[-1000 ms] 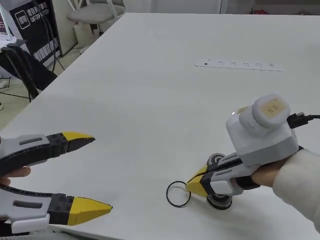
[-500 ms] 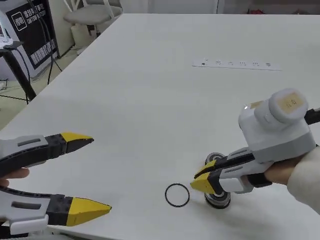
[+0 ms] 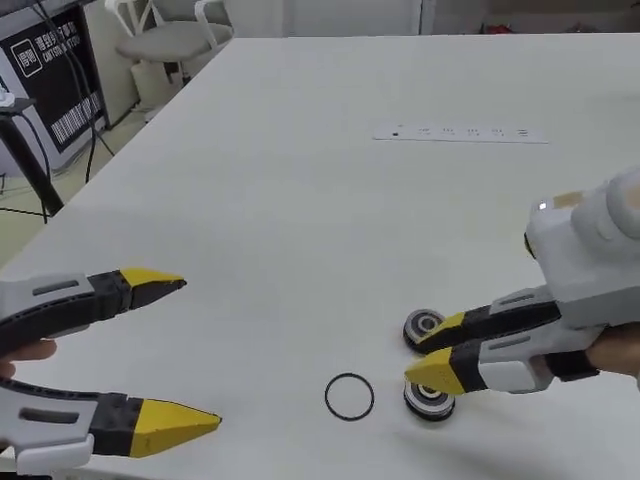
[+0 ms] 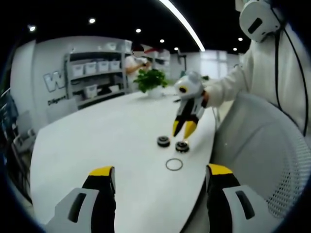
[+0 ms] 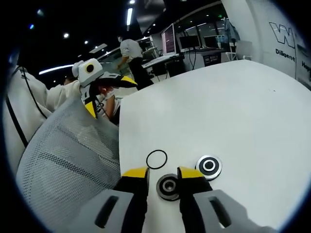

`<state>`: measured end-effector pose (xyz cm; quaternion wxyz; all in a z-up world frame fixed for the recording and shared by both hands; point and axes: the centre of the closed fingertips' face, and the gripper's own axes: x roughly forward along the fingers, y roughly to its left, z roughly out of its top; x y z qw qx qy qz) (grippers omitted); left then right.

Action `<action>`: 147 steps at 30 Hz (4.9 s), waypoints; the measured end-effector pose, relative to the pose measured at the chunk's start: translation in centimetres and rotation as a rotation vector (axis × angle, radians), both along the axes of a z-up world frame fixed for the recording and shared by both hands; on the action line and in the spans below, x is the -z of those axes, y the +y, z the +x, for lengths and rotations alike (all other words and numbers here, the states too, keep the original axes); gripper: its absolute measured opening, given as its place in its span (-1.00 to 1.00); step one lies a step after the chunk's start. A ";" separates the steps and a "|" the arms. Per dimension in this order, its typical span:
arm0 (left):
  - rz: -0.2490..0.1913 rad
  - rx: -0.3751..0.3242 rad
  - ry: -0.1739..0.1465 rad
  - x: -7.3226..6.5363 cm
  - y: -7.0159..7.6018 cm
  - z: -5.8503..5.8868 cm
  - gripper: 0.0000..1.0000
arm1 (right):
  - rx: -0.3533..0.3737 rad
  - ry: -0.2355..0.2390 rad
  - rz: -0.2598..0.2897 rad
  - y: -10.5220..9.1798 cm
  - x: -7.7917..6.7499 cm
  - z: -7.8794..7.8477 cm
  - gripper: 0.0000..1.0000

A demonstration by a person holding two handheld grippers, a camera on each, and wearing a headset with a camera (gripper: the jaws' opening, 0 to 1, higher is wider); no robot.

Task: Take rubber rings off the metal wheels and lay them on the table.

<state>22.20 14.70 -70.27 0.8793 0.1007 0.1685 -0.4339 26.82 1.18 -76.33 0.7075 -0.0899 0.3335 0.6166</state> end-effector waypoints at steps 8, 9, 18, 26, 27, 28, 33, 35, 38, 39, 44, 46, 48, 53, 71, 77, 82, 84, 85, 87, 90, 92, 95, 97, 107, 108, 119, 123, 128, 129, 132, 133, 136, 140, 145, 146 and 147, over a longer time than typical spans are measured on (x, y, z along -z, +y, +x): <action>0.018 0.019 -0.002 -0.1 0.3 0.3 0.55 | 0.040 -0.013 0.033 -1.5 -0.8 0.1 -0.50; 0.020 0.020 -0.003 -0.2 0.3 0.4 0.55 | 0.045 -0.012 0.038 -1.7 -0.9 0.1 -0.49; 0.031 0.044 -0.012 -0.7 -0.1 0.7 0.54 | 0.089 -0.020 0.048 -3.3 -0.5 0.2 -0.40; 0.034 0.069 -0.021 -1.4 -0.8 1.0 0.54 | 0.136 -0.016 0.059 -4.5 -0.2 0.4 -0.41; 0.036 0.075 -0.022 -1.6 -1.0 1.0 0.54 | 0.144 -0.014 0.064 -4.6 -0.1 0.5 -0.41; 0.038 0.079 -0.023 -1.6 -1.1 1.1 0.54 | 0.149 -0.013 0.065 -4.7 -0.1 0.5 -0.41; 0.040 0.106 -0.030 -2.2 -2.0 1.3 0.54 | 0.164 -0.012 0.070 -5.0 0.3 0.4 -0.41; 0.042 0.115 -0.033 -2.4 -2.3 1.5 0.53 | 0.171 -0.009 0.073 -5.1 0.3 0.3 -0.41; 0.042 0.135 -0.038 -2.7 -3.0 1.7 0.53 | 0.178 -0.009 0.077 -5.3 0.4 0.3 -0.41; 0.041 0.137 -0.039 -2.8 -3.1 1.7 0.53 | 0.179 -0.008 0.078 -5.3 0.4 0.3 -0.41; 0.043 0.161 -0.037 -2.7 -4.0 1.9 0.52 | 0.193 -0.004 0.084 -5.6 0.7 0.3 -0.41; 0.048 0.171 -0.042 -2.8 -4.4 2.0 0.51 | 0.196 -0.002 0.084 -5.6 0.8 0.2 -0.41; 0.046 0.183 -0.049 -3.1 -4.9 2.2 0.51 | 0.202 0.000 0.087 -5.6 0.9 0.3 -0.41; 0.050 0.219 -0.069 -3.6 -6.3 2.7 0.48 | 0.210 0.001 0.098 -5.4 1.0 0.3 -0.41; 0.059 0.336 -0.087 -2.4 -11.4 4.4 0.30 | 0.159 -0.021 0.079 -4.1 2.2 -0.1 -0.37; 0.055 0.374 -0.073 -0.5 -13.2 4.5 0.08 | 0.111 -0.044 0.054 -3.5 2.9 -0.3 -0.36; 0.044 0.369 -0.043 1.1 -14.4 4.8 0.06 | 0.083 -0.058 0.040 -3.2 3.2 -0.4 -0.37; 0.053 0.371 -0.032 1.9 -14.8 4.8 0.02 | 0.072 -0.064 0.035 -3.2 3.4 -0.4 -0.37; 0.056 0.369 -0.026 2.5 -14.9 4.9 -0.01 | 0.067 -0.066 0.033 -3.1 3.4 -0.4 -0.37; 0.076 0.367 0.006 3.6 -15.0 5.1 -0.06 | 0.061 -0.067 0.028 -3.1 3.6 -0.4 -0.38; 0.076 0.360 0.037 4.7 -15.1 5.2 -0.13 | 0.051 -0.072 0.022 -2.9 3.8 -0.4 -0.38; 0.087 0.356 0.044 5.3 -15.2 5.1 -0.17 | 0.043 -0.080 0.020 -2.8 3.8 -0.4 -0.39; 0.103 0.357 0.043 6.0 -15.4 5.1 -0.26 | 0.031 -0.089 0.015 -2.7 4.0 -0.5 -0.40; 0.101 0.367 0.066 6.5 -15.6 4.9 -0.27 | 0.023 -0.095 0.010 -2.7 4.2 -0.6 -0.40; 0.128 0.381 0.067 8.1 -16.1 4.8 -0.47 | 0.004 -0.121 -0.011 -2.6 4.5 -0.6 -0.52; 0.133 0.383 0.066 8.3 -16.1 4.8 -0.49 | 0.001 -0.126 -0.015 -2.6 4.6 -0.6 -0.54; 0.156 0.410 0.049 8.9 -16.3 4.2 -0.71 | -0.009 -0.164 -0.034 -2.7 4.8 -0.5 -0.67; 0.159 0.414 0.042 8.9 -16.3 4.3 -0.71 | -0.009 -0.166 -0.036 -2.8 4.8 -0.5 -0.70; 0.156 0.410 0.038 9.0 -16.3 4.4 -0.72 | -0.007 -0.168 -0.042 -3.2 4.8 -0.6 -0.85; 0.156 0.409 0.037 9.0 -16.4 4.4 -0.72 | -0.006 -0.173 -0.045 -3.3 4.9 -0.6 -0.92; 0.155 0.408 0.036 8.9 -16.3 4.4 -0.72 | 0.004 -0.178 -0.043 -3.3 4.9 -0.5 -0.96; 0.155 0.407 0.036 8.9 -16.4 4.4 -0.72 | 0.008 -0.176 -0.043 -3.3 4.9 -0.4 -0.96; 0.151 0.406 0.034 9.0 -16.3 4.5 -0.72 | 0.053 -0.151 -0.035 -3.3 4.8 -0.2 -1.00; 0.147 0.405 0.028 9.0 -16.3 4.5 -0.72 | 0.095 -0.106 -0.021 -3.4 4.8 0.0 -1.00; 0.130 0.400 0.025 9.0 -16.3 4.5 -0.72 | 0.150 -0.040 0.015 -3.6 4.7 0.1 -1.00; 0.130 0.401 0.021 9.0 -16.3 4.5 -0.72 | 0.160 -0.026 0.024 -3.7 4.7 0.1 -1.00; 0.130 0.401 0.019 9.0 -16.3 4.5 -0.72 | 0.173 -0.008 0.034 -3.7 4.7 0.1 -1.00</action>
